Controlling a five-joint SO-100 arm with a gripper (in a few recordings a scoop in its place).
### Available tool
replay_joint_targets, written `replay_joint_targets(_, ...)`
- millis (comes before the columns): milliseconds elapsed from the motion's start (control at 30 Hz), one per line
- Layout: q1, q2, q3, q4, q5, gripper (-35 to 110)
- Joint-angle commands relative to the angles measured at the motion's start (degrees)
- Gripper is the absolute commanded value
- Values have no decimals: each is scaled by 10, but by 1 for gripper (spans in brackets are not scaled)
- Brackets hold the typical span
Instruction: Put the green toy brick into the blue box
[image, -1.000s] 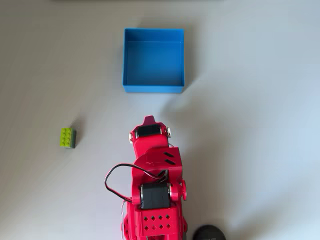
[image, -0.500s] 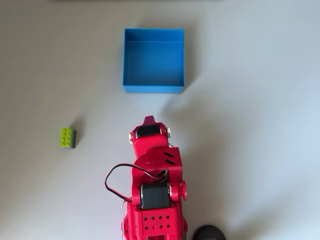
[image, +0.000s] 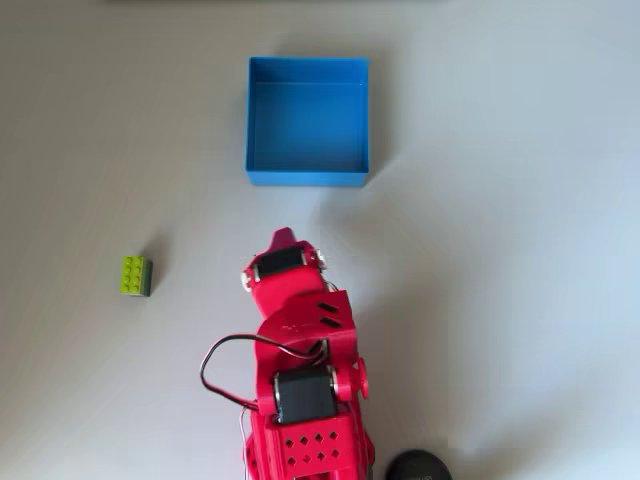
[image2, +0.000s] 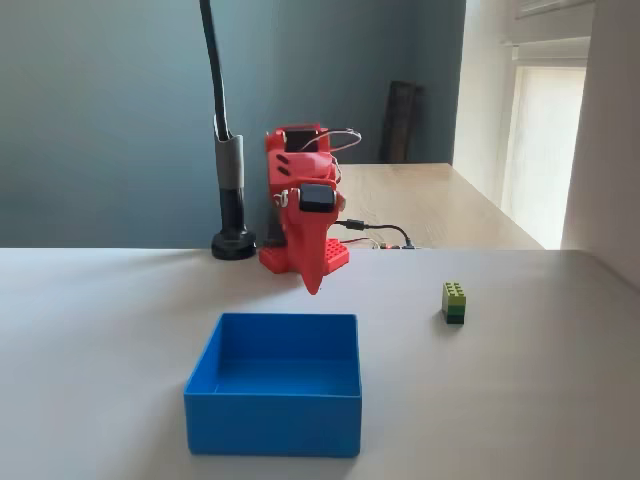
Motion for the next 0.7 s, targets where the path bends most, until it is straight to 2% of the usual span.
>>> replay_joint_targets(0, -26, -75, -73, -5, -11, 0)
replay_joint_targets(667, -98, -446, -349, -2, -88, 0)
